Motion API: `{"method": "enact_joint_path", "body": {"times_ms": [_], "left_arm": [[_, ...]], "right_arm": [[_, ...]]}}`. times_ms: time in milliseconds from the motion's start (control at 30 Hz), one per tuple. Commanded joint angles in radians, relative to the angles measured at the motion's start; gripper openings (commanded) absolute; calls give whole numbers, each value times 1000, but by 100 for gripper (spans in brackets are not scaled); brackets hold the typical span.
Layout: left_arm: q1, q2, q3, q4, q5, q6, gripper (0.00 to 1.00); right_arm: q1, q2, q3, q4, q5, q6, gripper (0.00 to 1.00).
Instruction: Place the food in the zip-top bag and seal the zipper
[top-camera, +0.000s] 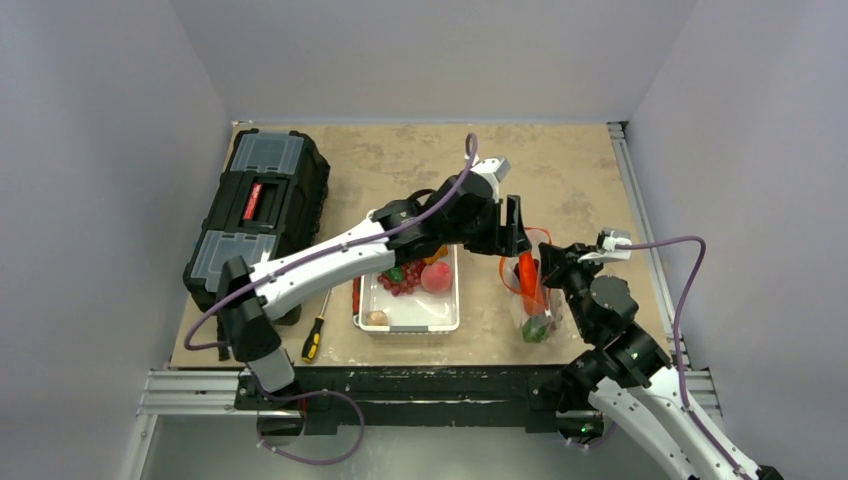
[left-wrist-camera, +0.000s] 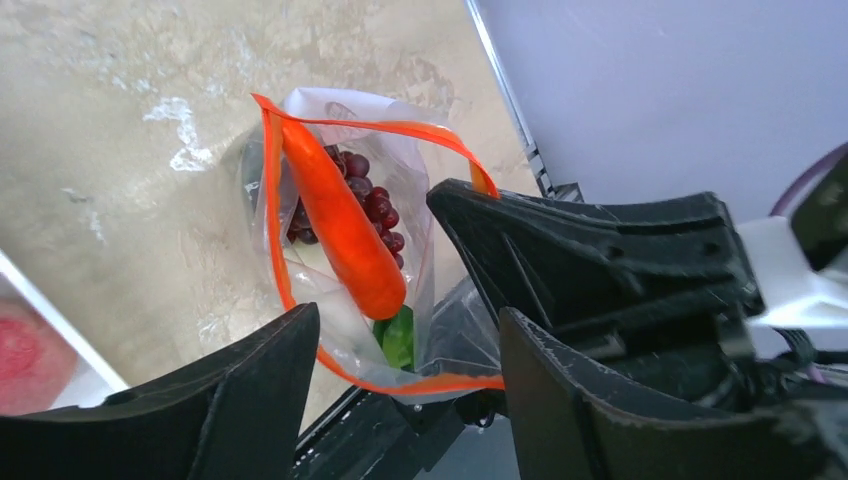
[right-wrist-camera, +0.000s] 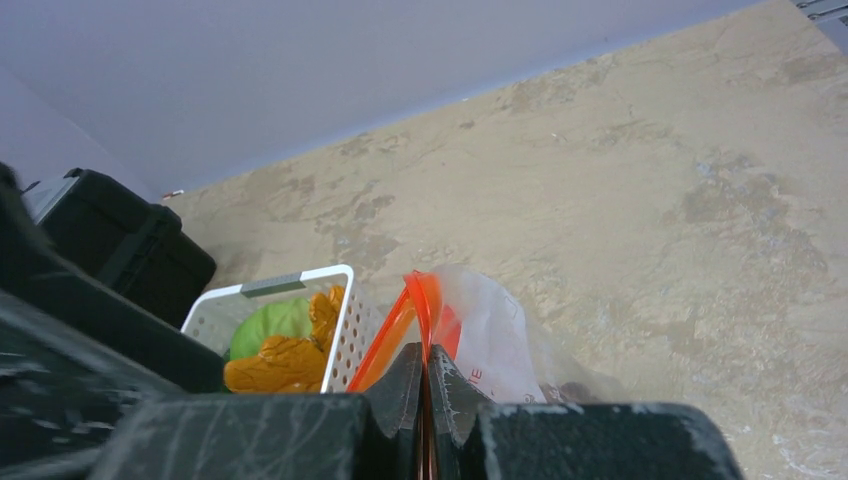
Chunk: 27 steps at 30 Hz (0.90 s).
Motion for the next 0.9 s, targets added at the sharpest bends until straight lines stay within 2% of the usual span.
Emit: {"method": "enact_joint_path", "body": {"times_ms": [0,167,400,500,600,700,867], "left_arm": [[3,-101,-66,-35,-87,78,62],[12,-118,-169,14,-99,19,54],[13,1,-155,88,-29,-49,49],[10,46,-123,102,24,-51,39],[11,48,-85,102,31,-28,22],[11,24,-29,92,26,12,10],[-5,-6,43,95,58,39,4]], "right_arm": [[1,2,0,26,14,-11,0],[1,5,-2,29,9,-10,0],[1,5,-1,27,12,-10,0],[0,7,0,26,15,-10,0],[1,5,0,24,20,-10,0],[0,-1,1,20,30,-7,0],[0,-21,-1,9,56,4,0]]}}
